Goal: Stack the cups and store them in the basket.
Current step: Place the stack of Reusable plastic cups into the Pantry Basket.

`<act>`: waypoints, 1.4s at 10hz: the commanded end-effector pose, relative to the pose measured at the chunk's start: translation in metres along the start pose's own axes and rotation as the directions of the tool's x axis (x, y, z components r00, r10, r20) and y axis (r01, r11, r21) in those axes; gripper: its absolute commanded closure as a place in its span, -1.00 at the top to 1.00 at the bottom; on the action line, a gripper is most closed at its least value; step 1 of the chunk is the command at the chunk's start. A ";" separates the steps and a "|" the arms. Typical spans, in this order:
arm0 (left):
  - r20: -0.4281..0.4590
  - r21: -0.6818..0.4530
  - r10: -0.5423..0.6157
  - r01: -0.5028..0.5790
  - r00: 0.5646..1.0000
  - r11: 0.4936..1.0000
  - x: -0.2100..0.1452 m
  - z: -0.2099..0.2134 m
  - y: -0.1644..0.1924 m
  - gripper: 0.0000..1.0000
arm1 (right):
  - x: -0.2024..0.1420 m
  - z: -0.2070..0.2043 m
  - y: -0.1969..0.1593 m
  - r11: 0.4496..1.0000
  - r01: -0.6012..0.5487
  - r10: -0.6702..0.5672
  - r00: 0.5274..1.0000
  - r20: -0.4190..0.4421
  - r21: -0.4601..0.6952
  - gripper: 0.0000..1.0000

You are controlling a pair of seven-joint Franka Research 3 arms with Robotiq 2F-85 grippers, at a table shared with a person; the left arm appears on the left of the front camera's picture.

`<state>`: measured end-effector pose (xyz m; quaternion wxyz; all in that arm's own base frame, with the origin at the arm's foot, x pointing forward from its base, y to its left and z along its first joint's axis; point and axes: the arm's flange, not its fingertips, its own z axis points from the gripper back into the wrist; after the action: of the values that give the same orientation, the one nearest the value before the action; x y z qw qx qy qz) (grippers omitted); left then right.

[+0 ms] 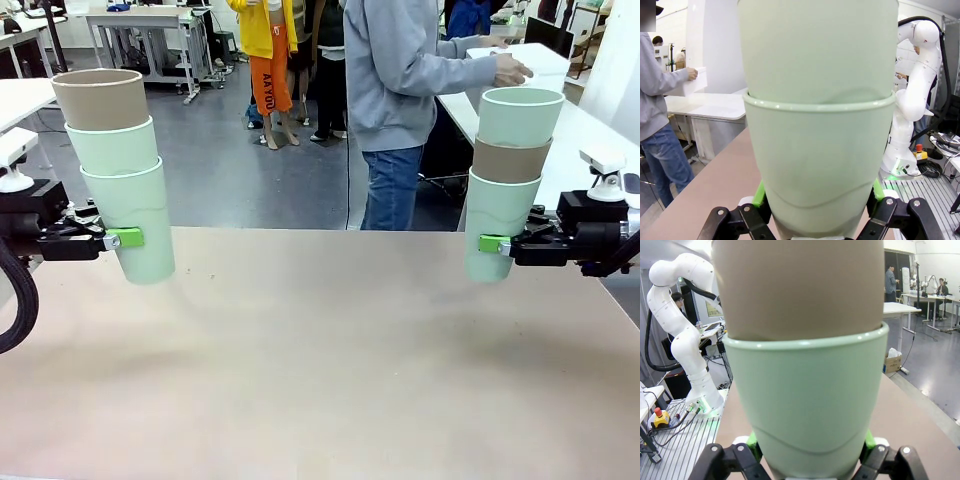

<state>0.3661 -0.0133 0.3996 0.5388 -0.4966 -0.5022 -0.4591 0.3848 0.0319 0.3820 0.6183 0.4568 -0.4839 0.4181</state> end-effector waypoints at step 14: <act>0.012 -0.003 -0.008 0.008 1.000 1.000 0.004 0.002 -0.002 0.73 | 0.003 0.000 0.000 1.000 -0.007 0.007 1.000 0.004 -0.004 0.69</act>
<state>0.3661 -0.0133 0.3996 0.5388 -0.4966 -0.5022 -0.4591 0.3848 0.0319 0.3820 0.6183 0.4568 -0.4839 0.4181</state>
